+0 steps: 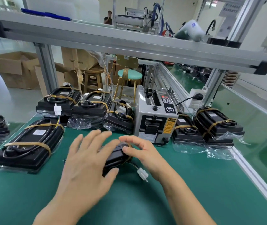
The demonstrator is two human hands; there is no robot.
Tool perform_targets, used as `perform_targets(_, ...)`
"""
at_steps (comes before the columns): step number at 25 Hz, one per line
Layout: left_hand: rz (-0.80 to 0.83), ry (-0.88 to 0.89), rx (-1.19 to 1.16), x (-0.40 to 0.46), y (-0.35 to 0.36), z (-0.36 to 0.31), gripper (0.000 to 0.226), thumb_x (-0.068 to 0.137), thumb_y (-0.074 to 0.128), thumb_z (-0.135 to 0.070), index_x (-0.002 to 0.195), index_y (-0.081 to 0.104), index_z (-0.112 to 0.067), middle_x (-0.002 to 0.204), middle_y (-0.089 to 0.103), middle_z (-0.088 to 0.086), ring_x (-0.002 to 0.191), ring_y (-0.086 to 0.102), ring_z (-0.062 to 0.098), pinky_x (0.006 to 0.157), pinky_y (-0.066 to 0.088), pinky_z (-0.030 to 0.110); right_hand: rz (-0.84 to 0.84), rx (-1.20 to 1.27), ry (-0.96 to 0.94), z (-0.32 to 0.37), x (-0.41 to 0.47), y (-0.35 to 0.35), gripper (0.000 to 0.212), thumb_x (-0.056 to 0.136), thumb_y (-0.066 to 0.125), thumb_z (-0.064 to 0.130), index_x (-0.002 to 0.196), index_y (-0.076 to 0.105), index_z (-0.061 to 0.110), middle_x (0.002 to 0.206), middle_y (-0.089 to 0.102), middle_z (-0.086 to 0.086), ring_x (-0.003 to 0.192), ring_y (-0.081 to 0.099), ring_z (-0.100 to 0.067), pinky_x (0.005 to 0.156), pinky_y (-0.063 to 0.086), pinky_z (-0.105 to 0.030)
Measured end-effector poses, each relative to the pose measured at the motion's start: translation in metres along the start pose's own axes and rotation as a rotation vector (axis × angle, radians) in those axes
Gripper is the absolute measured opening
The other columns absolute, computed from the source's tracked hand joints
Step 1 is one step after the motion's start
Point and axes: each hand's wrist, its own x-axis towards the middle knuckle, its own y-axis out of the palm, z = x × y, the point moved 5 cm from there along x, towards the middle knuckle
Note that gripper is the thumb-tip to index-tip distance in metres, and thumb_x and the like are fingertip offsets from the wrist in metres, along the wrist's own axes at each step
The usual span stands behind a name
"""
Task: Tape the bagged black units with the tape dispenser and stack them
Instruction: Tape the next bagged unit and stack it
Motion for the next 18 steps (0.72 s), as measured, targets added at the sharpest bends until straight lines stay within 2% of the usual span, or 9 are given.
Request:
perform_targets(3,0.164,-0.138,0.019,0.009,0.012,0.003,0.054,0.055,0.090,-0.025,0.105,0.072,-0.023,0.104,0.071,-0.008,0.086,0.068,0.024,0.075,0.049,0.036,-0.309,-0.002,0.008,-0.008,-0.004,-0.026,0.013,0.089,0.066,0.016,0.095,0.074,0.024,0.113,0.069,0.004,0.102,0.063,-0.003,0.084,0.048,-0.017)
perform_targets(5,0.187,-0.253,-0.040,0.009,0.012,0.008,0.050,0.064,0.084,-0.026,0.112,0.069,-0.029,0.110,0.068,-0.016,0.091,0.067,0.021,0.072,0.047,0.032,-0.740,-0.024,0.034,-0.013,-0.010,-0.060,0.016,0.089,0.062,0.017,0.087,0.071,0.003,0.103,0.069,-0.014,0.100,0.063,-0.026,0.089,0.052,-0.040)
perform_targets(7,0.164,-0.295,-0.044,0.009,0.012,0.009,0.049,0.069,0.080,-0.031,0.116,0.066,-0.034,0.114,0.066,-0.020,0.098,0.065,0.019,0.075,0.044,0.031,-0.940,0.005,0.066,-0.013,-0.010,-0.080,0.020,0.090,0.060,0.017,0.077,0.066,0.002,0.081,0.071,-0.005,0.081,0.062,-0.026,0.083,0.050,-0.038)
perform_targets(9,0.155,-0.319,-0.027,0.009,0.014,0.008,0.049,0.070,0.079,-0.034,0.117,0.065,-0.036,0.115,0.065,-0.022,0.101,0.064,0.018,0.075,0.043,0.030,-0.978,-0.006,0.108,-0.008,-0.002,-0.085,0.021,0.088,0.058,0.016,0.076,0.065,0.000,0.063,0.059,-0.002,0.069,0.034,-0.011,0.074,0.045,-0.033)
perform_targets(10,0.167,-0.332,-0.021,0.009,0.013,0.008,0.048,0.071,0.078,-0.035,0.117,0.064,-0.037,0.116,0.064,-0.023,0.102,0.064,0.017,0.075,0.042,0.029,-0.995,-0.009,0.136,-0.009,0.003,-0.085,0.022,0.087,0.058,0.016,0.079,0.064,-0.004,0.064,0.062,-0.008,0.083,0.028,-0.006,0.073,0.048,-0.036)
perform_targets(11,0.177,-0.344,-0.022,0.009,0.013,0.007,0.048,0.072,0.077,-0.036,0.118,0.063,-0.038,0.116,0.064,-0.024,0.103,0.063,0.016,0.076,0.042,0.029,-1.007,0.000,0.165,-0.009,0.007,-0.084,0.024,0.087,0.060,0.017,0.079,0.065,-0.005,0.072,0.069,-0.013,0.109,0.045,-0.024,0.074,0.052,-0.040)
perform_targets(12,0.186,-0.352,-0.025,0.008,0.013,0.007,0.048,0.072,0.076,-0.037,0.118,0.062,-0.039,0.116,0.063,-0.024,0.103,0.063,0.015,0.077,0.042,0.029,-1.016,0.016,0.193,-0.008,0.011,-0.084,0.025,0.089,0.062,0.019,0.073,0.067,0.000,0.076,0.071,-0.011,0.100,0.058,-0.036,0.074,0.053,-0.041)
perform_targets(13,0.196,-0.353,-0.028,0.008,0.012,0.007,0.048,0.073,0.075,-0.037,0.119,0.061,-0.040,0.117,0.062,-0.025,0.104,0.062,0.014,0.077,0.042,0.029,-1.021,0.036,0.217,-0.008,0.013,-0.084,0.024,0.089,0.064,0.021,0.068,0.067,0.010,0.076,0.070,-0.004,0.079,0.062,-0.030,0.071,0.050,-0.037)
perform_targets(18,0.204,-0.339,-0.032,0.008,0.012,0.006,0.048,0.072,0.075,-0.038,0.118,0.062,-0.040,0.117,0.062,-0.026,0.103,0.062,0.012,0.077,0.041,0.026,-1.063,0.273,0.294,-0.015,0.025,-0.083,0.017,0.084,0.073,0.019,0.069,0.064,0.021,0.075,0.064,0.004,0.081,0.059,-0.019,0.075,0.046,-0.032)
